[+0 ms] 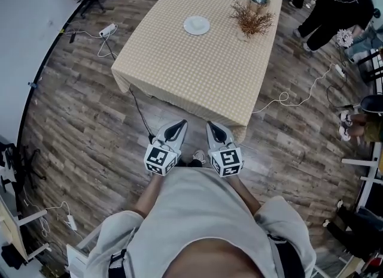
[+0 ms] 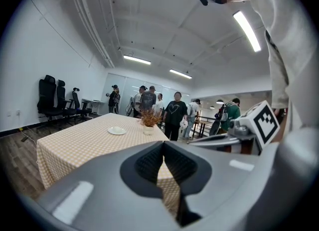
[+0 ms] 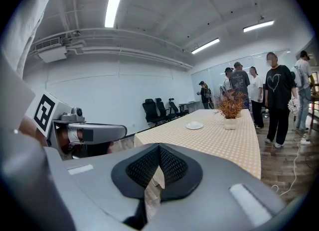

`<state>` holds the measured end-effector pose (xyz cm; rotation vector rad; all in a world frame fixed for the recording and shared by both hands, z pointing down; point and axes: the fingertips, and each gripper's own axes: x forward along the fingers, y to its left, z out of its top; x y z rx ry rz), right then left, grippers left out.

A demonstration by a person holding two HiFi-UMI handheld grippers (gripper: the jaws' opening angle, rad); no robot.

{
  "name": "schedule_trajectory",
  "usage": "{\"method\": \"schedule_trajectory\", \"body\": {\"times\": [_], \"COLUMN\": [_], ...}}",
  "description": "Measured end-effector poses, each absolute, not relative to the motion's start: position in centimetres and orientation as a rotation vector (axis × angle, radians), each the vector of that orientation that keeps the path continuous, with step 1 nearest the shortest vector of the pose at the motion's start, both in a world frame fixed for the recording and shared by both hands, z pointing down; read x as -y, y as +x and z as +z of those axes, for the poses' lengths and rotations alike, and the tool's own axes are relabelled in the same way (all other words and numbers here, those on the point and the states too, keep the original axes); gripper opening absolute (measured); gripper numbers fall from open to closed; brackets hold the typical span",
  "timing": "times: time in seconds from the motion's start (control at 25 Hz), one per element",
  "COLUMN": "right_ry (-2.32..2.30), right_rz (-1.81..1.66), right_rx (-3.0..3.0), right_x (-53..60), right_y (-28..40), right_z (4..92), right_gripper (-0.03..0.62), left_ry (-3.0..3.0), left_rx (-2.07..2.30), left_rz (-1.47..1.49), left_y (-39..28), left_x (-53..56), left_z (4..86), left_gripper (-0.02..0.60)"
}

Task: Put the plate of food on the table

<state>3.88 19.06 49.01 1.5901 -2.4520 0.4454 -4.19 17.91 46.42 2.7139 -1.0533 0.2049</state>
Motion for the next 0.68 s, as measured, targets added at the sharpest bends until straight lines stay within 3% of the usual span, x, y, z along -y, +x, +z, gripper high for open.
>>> {"method": "schedule_trajectory", "body": {"times": [0.68], "right_ry": [1.627], "right_rz": [0.415], "right_rx": [2.439], "right_x": [-19.0], "right_y": [-0.5], "right_z": [47.6], "right_gripper": [-0.003], "left_ry": [2.745], "left_rx": [1.007], "left_rz": [0.165], "left_y": [-7.8], "left_x": [-17.6], "left_z": [45.4], "left_gripper": [0.011]}}
